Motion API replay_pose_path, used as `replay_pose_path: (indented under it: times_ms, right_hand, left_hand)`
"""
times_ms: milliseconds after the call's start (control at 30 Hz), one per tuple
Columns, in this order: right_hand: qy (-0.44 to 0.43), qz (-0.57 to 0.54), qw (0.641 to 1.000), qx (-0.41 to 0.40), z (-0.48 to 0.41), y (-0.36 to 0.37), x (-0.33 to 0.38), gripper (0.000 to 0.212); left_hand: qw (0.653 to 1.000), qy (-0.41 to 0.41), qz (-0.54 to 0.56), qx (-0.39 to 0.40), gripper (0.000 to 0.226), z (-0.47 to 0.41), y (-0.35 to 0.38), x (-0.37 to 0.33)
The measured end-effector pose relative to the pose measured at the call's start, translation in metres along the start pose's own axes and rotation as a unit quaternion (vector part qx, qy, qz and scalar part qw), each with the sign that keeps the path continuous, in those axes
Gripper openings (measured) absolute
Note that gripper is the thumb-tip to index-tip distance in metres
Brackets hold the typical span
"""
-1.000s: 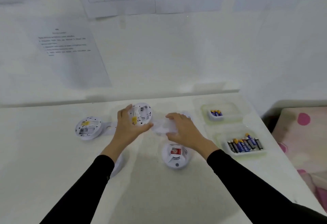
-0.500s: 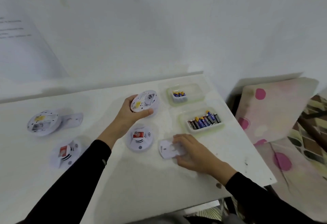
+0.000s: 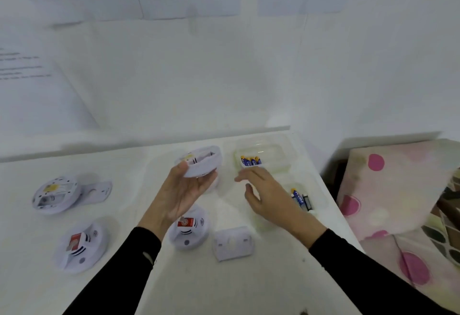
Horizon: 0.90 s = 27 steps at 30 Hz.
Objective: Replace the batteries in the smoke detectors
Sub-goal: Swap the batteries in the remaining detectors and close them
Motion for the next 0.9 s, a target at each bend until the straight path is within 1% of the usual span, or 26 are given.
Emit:
replay_pose_path:
  times_ms: [33,100,167,233,333,400,500,600,633,667,700,733,800,833,900]
  right_hand:
    - [0.022,0.027,0.999,-0.001,-0.019,0.000,-0.014,0.032]
    - [0.101,0.080,0.991,0.041,-0.056,0.001,-0.042,0.037]
    - [0.200,0.121,0.966,0.107,-0.084,0.003,-0.068,0.040]
    - [0.257,0.142,0.944,0.149,-0.101,0.004,-0.089,0.042]
    - [0.293,0.153,0.926,0.182,-0.105,0.004,-0.105,0.034]
    - [0.304,0.154,0.923,0.178,-0.105,0.007,-0.111,0.028]
    - [0.319,0.136,0.925,0.156,-0.108,0.010,-0.114,0.022]
    - [0.328,0.134,0.923,0.147,-0.108,0.007,-0.112,0.016]
    - [0.325,0.127,0.930,0.118,-0.108,0.004,-0.108,0.014]
    - [0.323,0.101,0.938,0.067,-0.107,-0.001,-0.102,0.011]
    - [0.325,0.050,0.945,-0.001,-0.104,-0.008,-0.092,0.010]
    - [0.325,-0.024,0.943,-0.076,-0.101,-0.015,-0.079,0.010]
    - [0.300,-0.170,0.916,-0.203,-0.094,-0.031,-0.045,0.010]
    - [0.283,-0.227,0.900,-0.243,-0.090,-0.035,-0.029,0.009]
    - [0.254,-0.308,0.874,-0.276,-0.079,-0.036,-0.001,0.010]
  left_hand:
    - [1.000,-0.005,0.005,0.005,0.094,-0.002,0.003,-0.001]
    - [0.999,-0.020,0.018,0.017,0.094,-0.004,0.010,0.000]
    - [0.998,-0.040,0.048,0.030,0.094,-0.007,0.016,0.001]
    - [0.995,-0.052,0.075,0.042,0.092,-0.008,0.022,0.004]
    - [0.995,-0.052,0.078,0.035,0.091,-0.010,0.031,0.009]
    - [0.995,-0.063,0.080,0.010,0.092,-0.014,0.036,0.011]
    - [0.995,-0.063,0.076,-0.029,0.074,-0.021,0.045,0.013]
    - [0.993,-0.052,0.088,-0.058,0.063,-0.027,0.046,0.014]
    - [0.993,-0.047,0.090,-0.060,0.058,-0.029,0.047,0.012]
    - [0.993,-0.042,0.087,-0.063,0.052,-0.030,0.046,0.011]
    - [0.994,-0.038,0.081,-0.067,0.047,-0.033,0.045,0.009]
    - [0.994,-0.033,0.076,-0.073,0.044,-0.036,0.044,0.009]
    - [0.994,-0.019,0.071,-0.084,0.043,-0.041,0.042,0.008]
    - [0.993,-0.009,0.072,-0.088,0.045,-0.044,0.041,0.008]
    - [0.992,0.009,0.072,-0.100,0.050,-0.048,0.041,0.008]
Point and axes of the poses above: each hand's wrist, its own z-axis away from the middle knuckle, its own y-axis out of the palm, x = y × z, the point moved 2 cm from there along -z, towards the middle knuckle, and after that the axes turned 9 degrees about -x, right-handed, at the moved point
